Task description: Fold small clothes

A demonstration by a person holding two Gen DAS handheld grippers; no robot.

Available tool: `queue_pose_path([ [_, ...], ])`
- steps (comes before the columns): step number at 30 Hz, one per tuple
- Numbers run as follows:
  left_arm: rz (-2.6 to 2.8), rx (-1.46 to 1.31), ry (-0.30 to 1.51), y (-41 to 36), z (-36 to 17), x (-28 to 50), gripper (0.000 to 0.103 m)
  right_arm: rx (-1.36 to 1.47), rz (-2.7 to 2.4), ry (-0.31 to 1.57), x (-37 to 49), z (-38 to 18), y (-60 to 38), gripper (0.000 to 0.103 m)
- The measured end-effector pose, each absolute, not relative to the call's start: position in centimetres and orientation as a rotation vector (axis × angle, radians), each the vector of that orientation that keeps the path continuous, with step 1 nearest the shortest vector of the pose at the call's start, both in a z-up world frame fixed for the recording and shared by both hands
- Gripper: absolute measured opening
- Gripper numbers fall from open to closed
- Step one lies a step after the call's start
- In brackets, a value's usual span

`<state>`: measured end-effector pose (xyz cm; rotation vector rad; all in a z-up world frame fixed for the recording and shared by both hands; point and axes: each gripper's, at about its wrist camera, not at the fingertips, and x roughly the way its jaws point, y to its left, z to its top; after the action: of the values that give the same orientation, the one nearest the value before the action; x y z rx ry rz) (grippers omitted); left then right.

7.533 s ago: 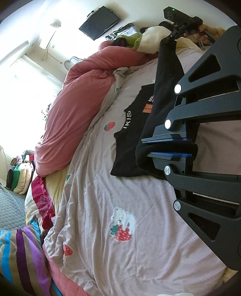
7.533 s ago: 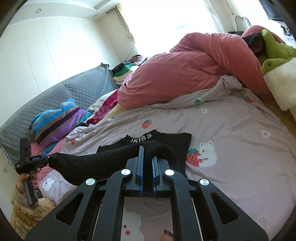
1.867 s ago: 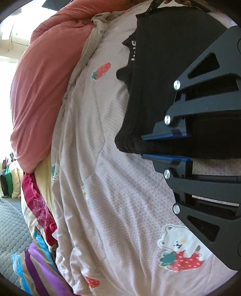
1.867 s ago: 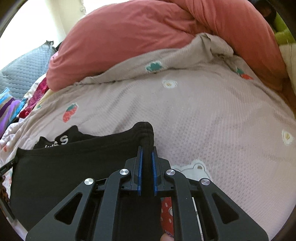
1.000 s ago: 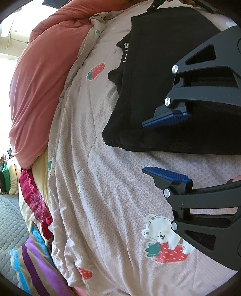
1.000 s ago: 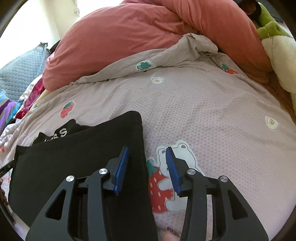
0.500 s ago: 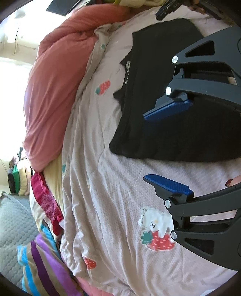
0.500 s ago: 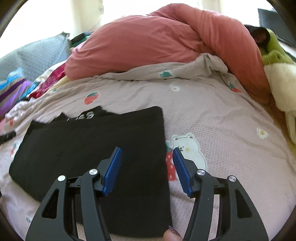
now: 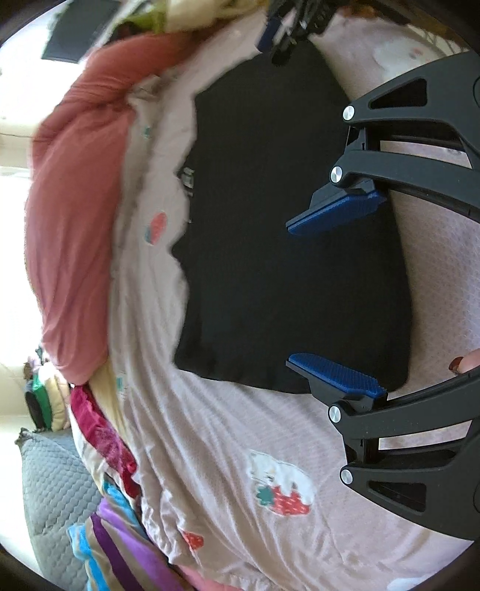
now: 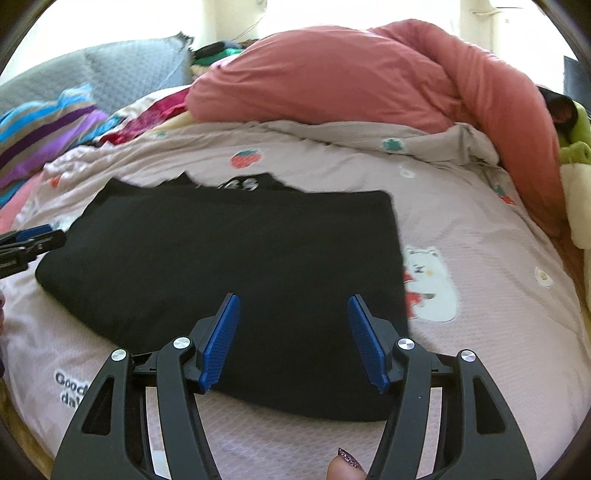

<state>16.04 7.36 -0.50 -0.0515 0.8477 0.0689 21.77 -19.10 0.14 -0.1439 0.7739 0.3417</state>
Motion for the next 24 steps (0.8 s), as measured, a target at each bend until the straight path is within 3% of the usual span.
queue_pose_path([
  [10, 0.078, -0.057, 0.909, 7.6, -3.3, 14.6, 0.06, -0.139, 0.331, 0.873, 20.5, -3.0, -20.3, 0.06],
  [24, 0.065, -0.114, 0.867, 8.2, -2.7, 13.1, 0.06, -0.104, 0.319, 0.875, 19.8, -2.8, -20.9, 0.06],
])
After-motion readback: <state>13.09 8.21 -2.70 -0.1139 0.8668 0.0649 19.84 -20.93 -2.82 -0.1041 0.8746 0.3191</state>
